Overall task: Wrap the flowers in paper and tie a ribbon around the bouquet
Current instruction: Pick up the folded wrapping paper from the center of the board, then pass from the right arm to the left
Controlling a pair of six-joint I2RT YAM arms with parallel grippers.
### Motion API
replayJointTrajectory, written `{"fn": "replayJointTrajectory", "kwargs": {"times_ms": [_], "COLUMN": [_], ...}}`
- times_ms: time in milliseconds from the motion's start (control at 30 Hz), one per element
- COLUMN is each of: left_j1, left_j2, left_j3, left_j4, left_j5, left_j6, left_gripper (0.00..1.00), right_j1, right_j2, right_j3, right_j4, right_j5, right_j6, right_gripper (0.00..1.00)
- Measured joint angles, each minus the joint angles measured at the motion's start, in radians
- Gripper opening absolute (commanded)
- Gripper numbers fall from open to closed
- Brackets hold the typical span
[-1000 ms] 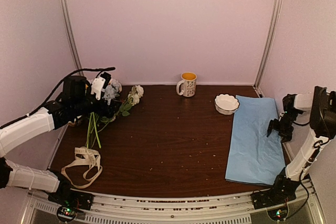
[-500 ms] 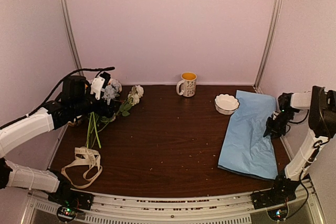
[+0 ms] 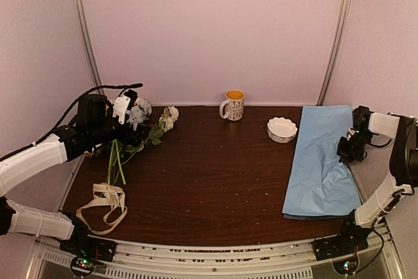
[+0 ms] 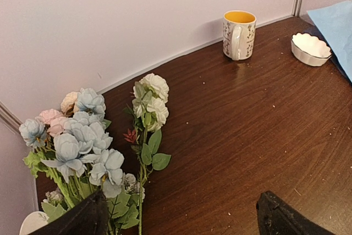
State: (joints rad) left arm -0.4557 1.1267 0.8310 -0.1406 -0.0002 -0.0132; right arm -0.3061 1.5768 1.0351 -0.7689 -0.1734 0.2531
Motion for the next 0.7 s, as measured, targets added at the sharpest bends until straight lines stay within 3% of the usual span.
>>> {"fn": "replayJointTrajectory", "kwargs": {"times_ms": [400, 533, 633, 700], "left_j1": [0.000, 0.000, 0.000, -0.002], "left_j2": [-0.006, -0.008, -0.008, -0.010], "left_j3": [0.000, 0.017, 0.047, 0.065], "left_j4": [-0.002, -0.021, -0.037, -0.043], "left_j5": [0.008, 0.046, 0.108, 0.159], "left_j6": [-0.007, -0.016, -0.028, -0.039], "left_gripper": [0.96, 0.93, 0.81, 0.78], "right_j1": [0.143, 0.197, 0.322, 0.428], "right_j2": [-0.370, -0.452, -0.489, -0.500], "right_j3": [0.204, 0.248, 0.257, 0.259], "right_j4": [-0.054, -0.042, -0.009, 0.024], "right_j5": [0.187, 0.147, 0.072, 0.006], "right_j6": [0.050, 0.041, 0.014, -0.017], "right_gripper": [0.00, 0.00, 0.00, 0.00]}}
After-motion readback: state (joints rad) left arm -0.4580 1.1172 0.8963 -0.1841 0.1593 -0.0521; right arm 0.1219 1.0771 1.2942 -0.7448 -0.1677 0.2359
